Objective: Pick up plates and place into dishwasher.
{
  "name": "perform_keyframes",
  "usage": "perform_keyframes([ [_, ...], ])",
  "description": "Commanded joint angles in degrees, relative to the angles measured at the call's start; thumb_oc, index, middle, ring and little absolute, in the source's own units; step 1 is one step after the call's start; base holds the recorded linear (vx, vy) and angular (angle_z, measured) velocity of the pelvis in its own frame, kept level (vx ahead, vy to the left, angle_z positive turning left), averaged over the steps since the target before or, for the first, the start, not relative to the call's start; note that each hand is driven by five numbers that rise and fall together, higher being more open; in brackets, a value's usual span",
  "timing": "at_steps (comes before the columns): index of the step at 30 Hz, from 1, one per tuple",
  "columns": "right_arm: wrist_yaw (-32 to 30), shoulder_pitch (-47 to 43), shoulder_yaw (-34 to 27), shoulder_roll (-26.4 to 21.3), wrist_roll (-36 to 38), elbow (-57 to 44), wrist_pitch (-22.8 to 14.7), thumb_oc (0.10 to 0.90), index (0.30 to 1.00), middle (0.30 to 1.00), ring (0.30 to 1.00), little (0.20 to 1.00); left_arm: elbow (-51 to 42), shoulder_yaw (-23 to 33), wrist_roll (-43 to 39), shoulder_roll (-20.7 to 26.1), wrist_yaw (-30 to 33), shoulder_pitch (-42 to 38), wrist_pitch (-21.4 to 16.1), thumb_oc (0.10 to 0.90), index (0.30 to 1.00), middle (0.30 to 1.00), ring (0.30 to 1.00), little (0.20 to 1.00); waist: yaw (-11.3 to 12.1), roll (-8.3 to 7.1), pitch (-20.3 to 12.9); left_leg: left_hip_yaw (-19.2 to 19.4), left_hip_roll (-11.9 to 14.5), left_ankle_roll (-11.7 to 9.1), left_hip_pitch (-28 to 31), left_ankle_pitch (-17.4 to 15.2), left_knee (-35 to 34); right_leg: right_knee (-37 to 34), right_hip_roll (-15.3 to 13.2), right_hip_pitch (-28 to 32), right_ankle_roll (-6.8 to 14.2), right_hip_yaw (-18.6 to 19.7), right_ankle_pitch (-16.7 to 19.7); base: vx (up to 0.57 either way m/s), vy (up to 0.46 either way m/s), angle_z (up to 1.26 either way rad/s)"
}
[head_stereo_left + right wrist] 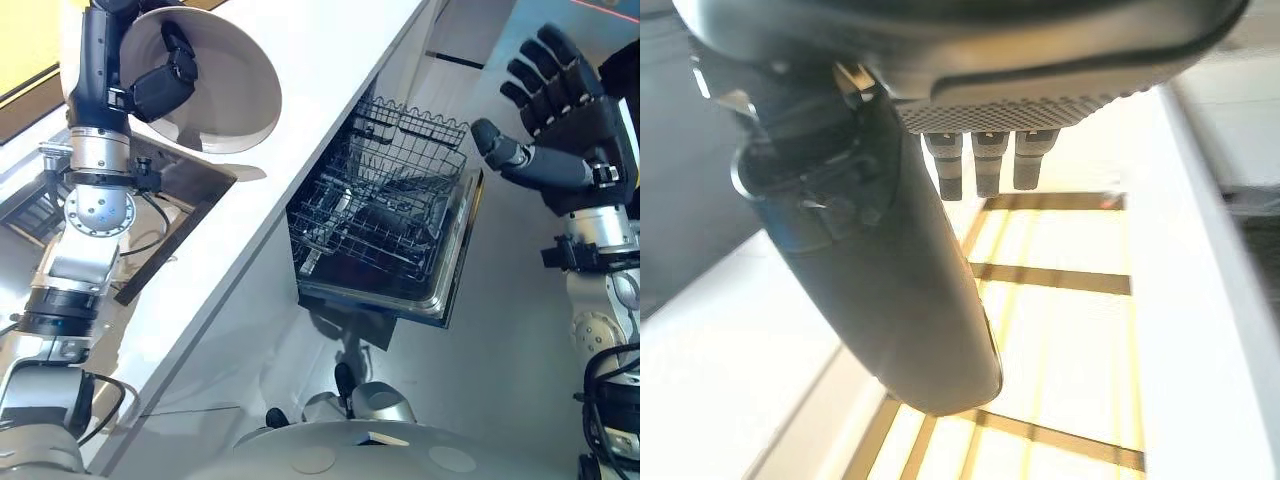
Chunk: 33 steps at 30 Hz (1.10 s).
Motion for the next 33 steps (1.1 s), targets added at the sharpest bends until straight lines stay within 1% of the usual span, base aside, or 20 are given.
perform_keyframes([
  [1, 0.45, -12.1, 5.84, -4.56, -1.77, -5.57, -0.57, 0.8, 0.9, 0.9, 0.9, 0.9, -4.88, -0.69, 1.57, 0.32, 3.49, -7.75, -3.34, 0.1, 0.3, 0.3, 0.3, 0.2, 3.34, 1.0, -4.99, -1.27, -0.92, 0.21, -0.84, -3.8, 0.4, 3.42, 3.8, 1.29, 2.33, -4.04, -6.73, -0.02, -0.05, 0.0],
  [5, -1.98, -16.22, 11.3, -3.93, -2.61, -3.32, 0.8, 0.8, 0.9, 0.9, 0.9, 0.9, -5.9, -3.81, 1.56, -1.27, 2.42, -8.43, -3.88, 0.1, 0.3, 0.3, 0.3, 0.2, 4.39, 0.73, -5.2, -1.94, -0.65, -0.24, -1.1, -3.37, 0.4, 3.03, 3.8, 1.65, 2.31, -4.93, -6.69, -0.02, -0.045, 0.05],
  [10, -5.03, -20.48, 16.37, -1.69, -2.73, -1.52, 1.36, 0.8, 0.9, 0.9, 0.9, 0.9, -7.09, -8.78, 2.28, -2.32, 1.44, -11.0, -2.98, 0.1, 0.3, 0.3, 0.3, 0.2, 5.27, 0.68, -5.34, -2.49, -0.42, -0.52, -1.31, -2.97, 0.4, 2.65, 3.82, 2.01, 2.39, -5.56, -6.48, -0.01, -0.033, 0.13],
  [17, -6.99, -23.99, 20.03, 1.67, -2.83, -0.42, 2.36, 0.8, 0.9, 0.9, 0.9, 0.9, -6.95, -11.77, 1.05, -3.75, 0.36, -13.34, -2.48, 0.1, 0.3, 0.3, 0.3, 0.2, 6.06, 0.81, -5.45, -3.2, -0.27, -0.67, -1.52, -2.74, 0.4, 2.31, 3.79, 2.29, 2.44, -5.88, -6.38, 0.0, -0.014, 0.04],
  [20, -7.78, -24.72, 21.16, 2.32, -3.38, 0.26, 3.88, 0.8, 0.9, 0.9, 0.9, 0.9, -7.2, -12.84, 0.35, -4.37, -0.54, -13.7, -2.63, 0.1, 0.3, 0.3, 0.3, 0.2, 6.34, 0.76, -5.54, -3.51, -0.21, -0.7, -1.64, -2.6, 0.4, 2.32, 3.72, 2.34, 2.49, -5.94, -6.38, 0.0, -0.005, 0.02],
  [22, -7.77, -25.0, 21.98, 2.75, -2.08, 0.95, 5.43, 0.8, 0.9, 0.9, 0.9, 0.9, -7.63, -13.46, 0.25, -4.81, -1.22, -13.65, -3.15, 0.1, 0.3, 0.3, 0.3, 0.2, 6.54, 0.73, -5.48, -3.69, -0.15, -0.75, -1.77, -2.43, 0.4, 2.34, 3.66, 2.3, 2.5, -6.14, -6.31, 0.0, -0.012, 0.07],
  [24, -7.93, -25.32, 22.86, 3.39, -1.17, 1.69, 6.93, 0.8, 0.9, 0.9, 0.9, 0.9, -8.56, -14.07, 0.44, -5.26, -1.94, -13.73, -2.89, 0.1, 0.3, 0.3, 0.3, 0.2, 6.73, 0.68, -5.55, -3.89, -0.11, -0.75, -1.9, -2.36, 0.4, 2.36, 3.64, 2.24, 2.51, -6.26, -6.33, 0.0, -0.005, 0.02],
  [26, -9.3, -25.71, 23.73, 3.96, -0.07, 2.41, 8.52, 0.8, 0.9, 0.9, 0.9, 0.9, -9.24, -14.86, 0.35, -5.47, -2.63, -14.12, -2.72, 0.1, 0.3, 0.3, 0.3, 0.2, 6.89, 0.63, -5.56, -4.08, -0.1, -0.72, -1.97, -2.28, 0.4, 2.39, 3.65, 2.23, 2.48, -6.38, -6.33, 0.0, 0.0, 0.0],
  [33, -11.65, -26.65, 26.66, 6.34, 0.76, 4.52, 10.39, 0.8, 0.9, 0.9, 0.9, 0.9, -10.83, -17.44, 0.62, -6.17, -3.01, -15.64, -2.2, 0.1, 0.3, 0.3, 0.3, 0.2, 7.27, 0.56, -5.45, -4.58, 0.02, -0.8, -2.27, -1.8, 0.4, 1.98, 3.59, 2.41, 2.54, -6.56, -5.98, 0.0, 0.0, 0.0],
])
